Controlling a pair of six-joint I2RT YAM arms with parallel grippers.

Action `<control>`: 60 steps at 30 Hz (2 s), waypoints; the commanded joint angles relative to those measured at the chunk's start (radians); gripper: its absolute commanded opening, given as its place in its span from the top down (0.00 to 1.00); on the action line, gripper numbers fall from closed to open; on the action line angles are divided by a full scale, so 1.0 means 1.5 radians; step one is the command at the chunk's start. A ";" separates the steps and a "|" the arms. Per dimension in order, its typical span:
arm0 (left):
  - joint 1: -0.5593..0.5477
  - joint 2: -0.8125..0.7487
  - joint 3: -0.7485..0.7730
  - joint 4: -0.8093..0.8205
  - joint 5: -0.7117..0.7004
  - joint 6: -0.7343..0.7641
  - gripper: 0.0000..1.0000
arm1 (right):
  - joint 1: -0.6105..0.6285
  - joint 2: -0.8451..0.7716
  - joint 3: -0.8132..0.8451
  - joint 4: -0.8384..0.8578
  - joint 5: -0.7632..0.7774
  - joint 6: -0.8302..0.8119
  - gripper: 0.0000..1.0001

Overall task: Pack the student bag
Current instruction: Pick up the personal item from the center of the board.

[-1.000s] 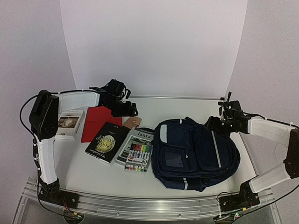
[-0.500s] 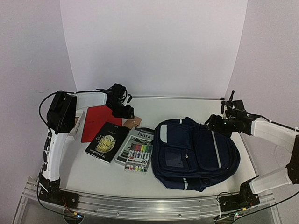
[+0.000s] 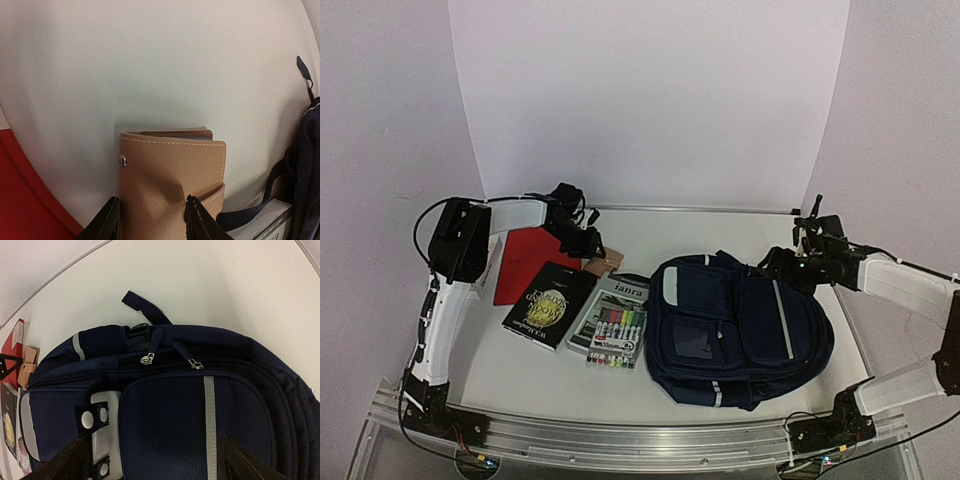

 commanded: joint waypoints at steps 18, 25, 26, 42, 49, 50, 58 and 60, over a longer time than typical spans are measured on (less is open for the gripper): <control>0.009 0.058 0.048 -0.013 0.058 -0.034 0.73 | -0.002 -0.029 0.001 -0.005 0.001 0.002 0.13; 0.015 0.024 0.003 0.028 0.083 -0.041 0.94 | -0.002 -0.036 0.010 -0.008 -0.007 0.008 0.13; 0.017 0.014 -0.007 0.038 0.092 -0.044 0.96 | -0.002 -0.039 0.012 -0.010 -0.010 0.008 0.13; 0.027 -0.255 -0.156 0.235 0.144 -0.077 1.00 | -0.001 -0.142 0.076 -0.028 -0.138 -0.047 0.13; 0.017 -0.358 -0.222 0.189 0.228 -0.026 1.00 | 0.020 -0.124 0.129 -0.029 -0.297 -0.070 0.02; 0.007 -0.368 -0.233 0.174 0.238 -0.011 1.00 | 0.032 -0.119 0.139 -0.028 -0.307 -0.073 0.02; -0.109 -0.469 -0.365 0.148 0.273 0.015 1.00 | 0.164 -0.042 0.197 -0.009 -0.326 -0.082 0.02; -0.129 -0.484 -0.391 0.174 0.304 -0.009 1.00 | 0.190 -0.012 0.199 0.011 -0.341 -0.081 0.02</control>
